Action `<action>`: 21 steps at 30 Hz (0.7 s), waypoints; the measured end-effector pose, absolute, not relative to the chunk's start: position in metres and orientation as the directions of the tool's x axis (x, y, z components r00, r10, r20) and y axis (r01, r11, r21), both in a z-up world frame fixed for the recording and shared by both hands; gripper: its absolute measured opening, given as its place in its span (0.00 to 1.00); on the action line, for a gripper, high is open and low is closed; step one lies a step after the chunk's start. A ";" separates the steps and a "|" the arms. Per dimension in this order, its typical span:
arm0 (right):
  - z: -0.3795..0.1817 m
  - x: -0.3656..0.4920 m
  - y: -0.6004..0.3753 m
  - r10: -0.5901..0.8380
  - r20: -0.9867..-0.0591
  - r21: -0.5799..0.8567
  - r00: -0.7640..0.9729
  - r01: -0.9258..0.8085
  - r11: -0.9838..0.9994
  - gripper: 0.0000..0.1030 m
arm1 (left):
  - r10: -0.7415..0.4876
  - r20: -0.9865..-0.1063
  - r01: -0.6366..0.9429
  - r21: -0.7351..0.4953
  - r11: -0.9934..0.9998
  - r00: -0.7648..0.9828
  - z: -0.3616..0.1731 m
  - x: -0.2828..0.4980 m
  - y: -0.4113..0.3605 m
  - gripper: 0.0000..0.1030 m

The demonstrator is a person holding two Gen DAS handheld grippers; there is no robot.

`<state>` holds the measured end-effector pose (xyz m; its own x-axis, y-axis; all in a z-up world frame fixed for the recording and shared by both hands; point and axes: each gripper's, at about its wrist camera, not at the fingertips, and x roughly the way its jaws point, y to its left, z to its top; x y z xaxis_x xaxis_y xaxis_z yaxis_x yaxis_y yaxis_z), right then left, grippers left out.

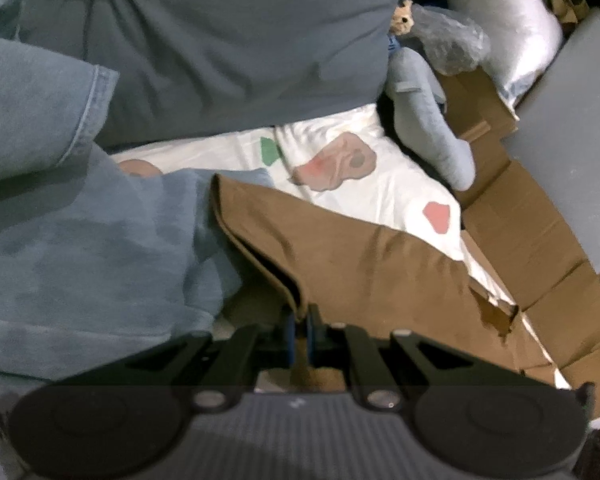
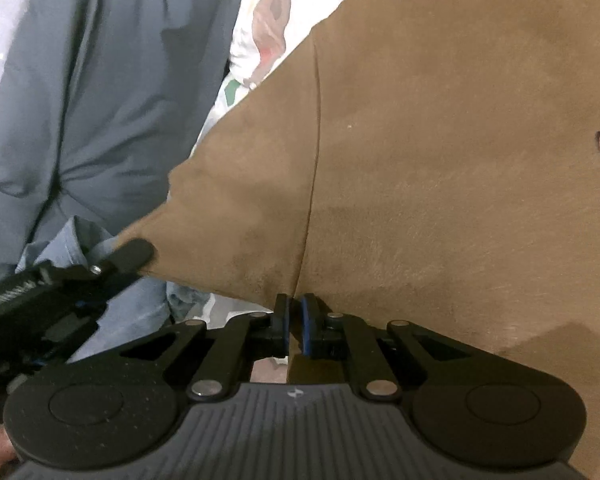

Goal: Fold clothes

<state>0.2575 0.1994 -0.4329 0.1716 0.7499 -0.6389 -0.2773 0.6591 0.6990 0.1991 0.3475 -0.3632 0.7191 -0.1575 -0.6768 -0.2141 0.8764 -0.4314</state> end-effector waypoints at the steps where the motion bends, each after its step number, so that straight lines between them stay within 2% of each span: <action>1: -0.434 0.257 0.200 0.749 -0.639 0.699 0.173 -0.276 0.660 0.04 | -0.163 -0.673 -0.208 -0.434 0.876 0.721 -0.363 0.199 0.346 0.05; 9: -0.438 0.249 0.198 0.742 -0.647 0.695 0.175 -0.267 0.668 0.08 | -0.154 -0.644 -0.233 -0.474 0.849 0.749 -0.368 0.200 0.347 0.05; 21: -0.438 0.248 0.205 0.704 -0.687 0.653 0.180 -0.274 0.706 0.04 | -0.189 -0.602 -0.183 -0.501 0.846 0.776 -0.364 0.180 0.332 0.04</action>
<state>0.2482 0.2049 -0.4377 0.1801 0.7043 -0.6867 -0.2740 0.7064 0.6526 0.1799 0.3316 -0.3641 0.7756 -0.1893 -0.6022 -0.1829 0.8457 -0.5013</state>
